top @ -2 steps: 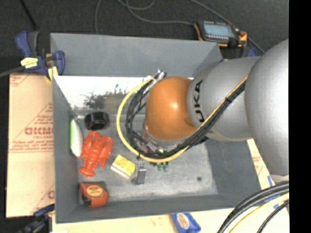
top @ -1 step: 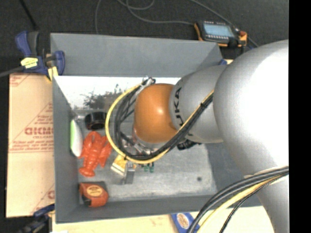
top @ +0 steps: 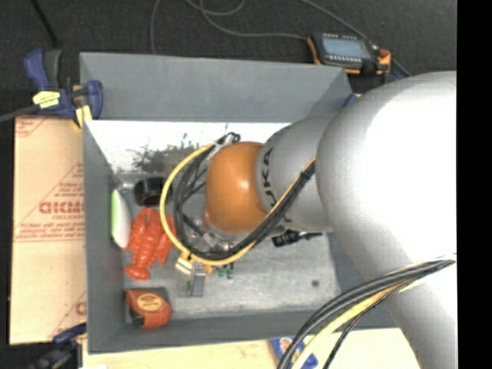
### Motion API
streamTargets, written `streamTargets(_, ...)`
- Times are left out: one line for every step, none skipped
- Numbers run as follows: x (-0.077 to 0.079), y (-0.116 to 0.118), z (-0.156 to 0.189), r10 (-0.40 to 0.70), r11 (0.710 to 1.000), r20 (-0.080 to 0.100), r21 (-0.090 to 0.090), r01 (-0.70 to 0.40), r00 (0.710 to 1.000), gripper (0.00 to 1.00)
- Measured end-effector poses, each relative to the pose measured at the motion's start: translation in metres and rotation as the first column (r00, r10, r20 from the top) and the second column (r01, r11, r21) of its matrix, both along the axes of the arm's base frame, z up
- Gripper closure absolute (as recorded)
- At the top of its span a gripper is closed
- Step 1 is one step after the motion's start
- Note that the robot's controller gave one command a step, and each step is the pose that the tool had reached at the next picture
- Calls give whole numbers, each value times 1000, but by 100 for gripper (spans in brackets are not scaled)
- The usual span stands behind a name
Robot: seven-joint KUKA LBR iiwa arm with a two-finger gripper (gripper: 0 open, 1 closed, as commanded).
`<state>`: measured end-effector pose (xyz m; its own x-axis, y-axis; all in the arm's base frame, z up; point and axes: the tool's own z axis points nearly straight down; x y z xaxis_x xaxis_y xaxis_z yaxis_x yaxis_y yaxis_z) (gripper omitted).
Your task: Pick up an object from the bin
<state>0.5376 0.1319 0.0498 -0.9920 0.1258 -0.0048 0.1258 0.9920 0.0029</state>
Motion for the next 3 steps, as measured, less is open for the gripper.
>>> streamTargets(6, -9, 50, 39, 999, -3, -3, -39, 999, 0)
streamTargets(-6, -7, 25, -75, 997, -3, -1, 75, 997, 0)
streamTargets(4, -6, 21, 3, 1000, -1, -2, -3, 1000, 100)
